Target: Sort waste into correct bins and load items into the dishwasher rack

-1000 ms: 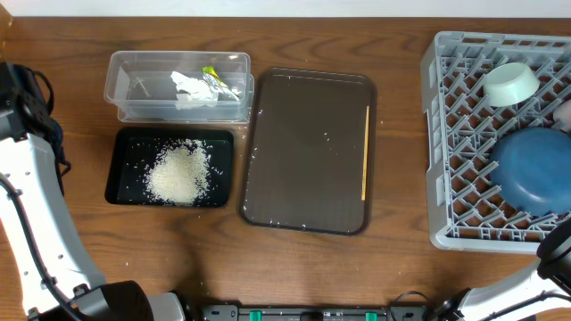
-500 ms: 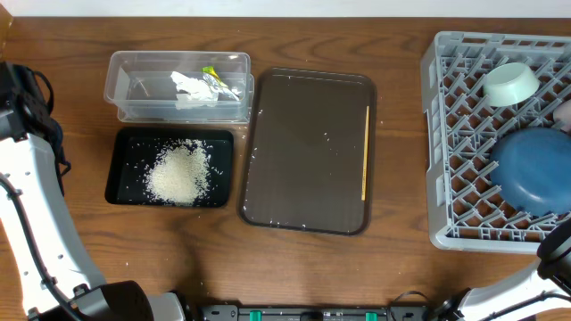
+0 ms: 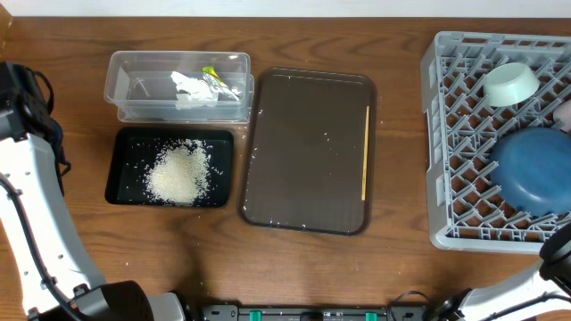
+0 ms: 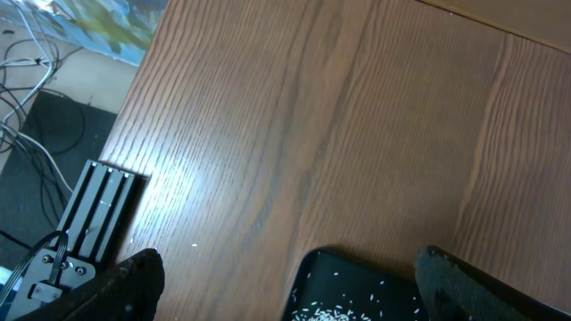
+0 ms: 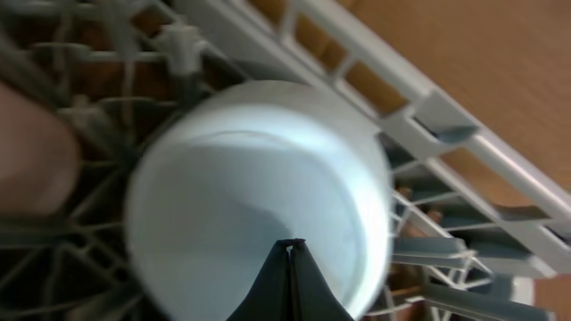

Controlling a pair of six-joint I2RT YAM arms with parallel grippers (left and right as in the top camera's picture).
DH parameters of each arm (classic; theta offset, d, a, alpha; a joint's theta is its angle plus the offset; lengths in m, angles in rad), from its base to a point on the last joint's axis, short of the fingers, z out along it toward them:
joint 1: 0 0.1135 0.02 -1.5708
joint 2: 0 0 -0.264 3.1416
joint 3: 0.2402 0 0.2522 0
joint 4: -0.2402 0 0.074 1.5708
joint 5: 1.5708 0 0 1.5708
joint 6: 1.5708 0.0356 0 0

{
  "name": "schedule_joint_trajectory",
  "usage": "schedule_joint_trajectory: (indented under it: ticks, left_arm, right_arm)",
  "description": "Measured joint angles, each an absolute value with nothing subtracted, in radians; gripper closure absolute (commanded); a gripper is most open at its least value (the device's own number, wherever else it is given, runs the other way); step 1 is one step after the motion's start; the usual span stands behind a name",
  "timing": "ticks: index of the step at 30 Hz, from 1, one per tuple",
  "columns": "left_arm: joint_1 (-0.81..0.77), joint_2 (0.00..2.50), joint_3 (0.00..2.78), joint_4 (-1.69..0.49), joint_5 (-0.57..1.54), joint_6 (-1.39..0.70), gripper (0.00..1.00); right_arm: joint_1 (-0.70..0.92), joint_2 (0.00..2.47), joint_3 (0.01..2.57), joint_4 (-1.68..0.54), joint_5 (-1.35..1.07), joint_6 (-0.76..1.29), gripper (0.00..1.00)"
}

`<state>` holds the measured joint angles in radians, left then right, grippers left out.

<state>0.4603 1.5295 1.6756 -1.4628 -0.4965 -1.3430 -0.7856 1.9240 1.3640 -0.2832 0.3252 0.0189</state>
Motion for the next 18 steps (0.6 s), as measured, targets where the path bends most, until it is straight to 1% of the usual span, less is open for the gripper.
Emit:
schedule_joint_trajectory:
  ticks: [12, 18]
  left_arm:
    - [0.460, 1.530, 1.676, -1.463, -0.496, -1.343, 0.08]
    - [0.460, 1.530, 1.676, -1.463, -0.496, -1.343, 0.08]
  right_arm:
    - [-0.877, 1.924, 1.364, -0.265, 0.276, 0.026, 0.99]
    - [-0.886, 1.923, 1.364, -0.278, 0.256, 0.039, 0.99]
